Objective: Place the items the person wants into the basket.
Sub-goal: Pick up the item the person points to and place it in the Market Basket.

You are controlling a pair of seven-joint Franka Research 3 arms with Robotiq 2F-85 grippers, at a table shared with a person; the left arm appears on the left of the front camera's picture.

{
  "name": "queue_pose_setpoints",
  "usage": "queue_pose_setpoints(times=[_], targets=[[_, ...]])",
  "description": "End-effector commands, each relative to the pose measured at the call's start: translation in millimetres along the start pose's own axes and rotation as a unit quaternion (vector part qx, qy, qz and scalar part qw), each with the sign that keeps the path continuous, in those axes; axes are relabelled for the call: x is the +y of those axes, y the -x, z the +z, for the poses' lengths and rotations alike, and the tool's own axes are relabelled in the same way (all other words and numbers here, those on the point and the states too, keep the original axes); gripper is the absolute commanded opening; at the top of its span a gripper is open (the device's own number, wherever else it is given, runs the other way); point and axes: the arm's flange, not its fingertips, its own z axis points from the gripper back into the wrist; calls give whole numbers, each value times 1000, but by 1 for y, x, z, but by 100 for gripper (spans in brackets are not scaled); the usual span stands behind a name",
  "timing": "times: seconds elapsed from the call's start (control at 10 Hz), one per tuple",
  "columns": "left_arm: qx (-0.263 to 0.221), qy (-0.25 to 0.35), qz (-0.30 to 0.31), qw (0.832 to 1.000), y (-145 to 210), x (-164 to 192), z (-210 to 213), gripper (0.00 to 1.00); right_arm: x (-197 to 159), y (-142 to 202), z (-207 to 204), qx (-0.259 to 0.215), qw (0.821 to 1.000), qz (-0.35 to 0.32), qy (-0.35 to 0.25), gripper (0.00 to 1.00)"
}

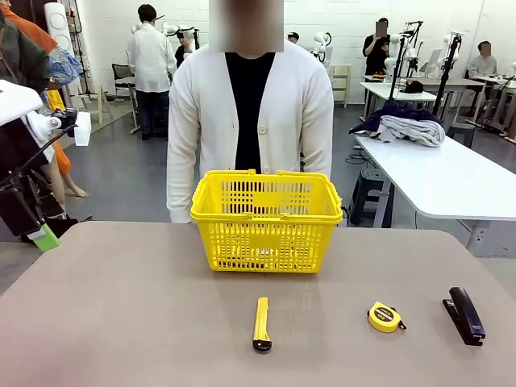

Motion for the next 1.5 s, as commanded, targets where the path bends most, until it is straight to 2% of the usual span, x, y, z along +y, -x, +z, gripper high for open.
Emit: queue_pose_setpoints(times=[0.0, 0.1, 0.2, 0.3, 0.4, 0.5, 0.6, 0.8, 0.9, 1.2, 1.4], targets=[[0, -1, 1, 1000, 2, 0, 1, 100, 0, 0, -1, -2, 1000, 6, -10, 100], [0, 0, 0, 1000, 0, 0, 0, 100, 0, 0, -1, -2, 1000, 6, -10, 100], [-81, -9, -18, 997, 33, 1, 16, 100, 0, 0, -1, -2, 1000, 6, -10, 100], [-175, 17, -41, 984, 68, 19, 42, 100, 0, 0, -1, -2, 1000, 6, -10, 100], [-231, 1, -37, 972, 102, 32, 63, 100, 0, 0, -1, -2, 1000, 6, -10, 100], [-277, -20, -21, 961, 133, 29, 74, 100, 0, 0, -1, -2, 1000, 6, -10, 100], [-305, -29, -18, 952, 156, 40, 86, 100, 0, 0, -1, -2, 1000, 6, -10, 100], [-326, -16, 20, 945, 198, 43, 91, 100, 0, 0, -1, -2, 1000, 6, -10, 100], [-314, -7, 32, 949, 205, 61, 93, 100, 0, 0, -1, -2, 1000, 6, -10, 100], [-285, 1, 28, 958, 199, 63, 88, 100, 0, 0, -1, -2, 1000, 6, -10, 100], [-284, -4, 24, 959, 192, 55, 85, 100, 0, 0, -1, -2, 1000, 6, -10, 100]])
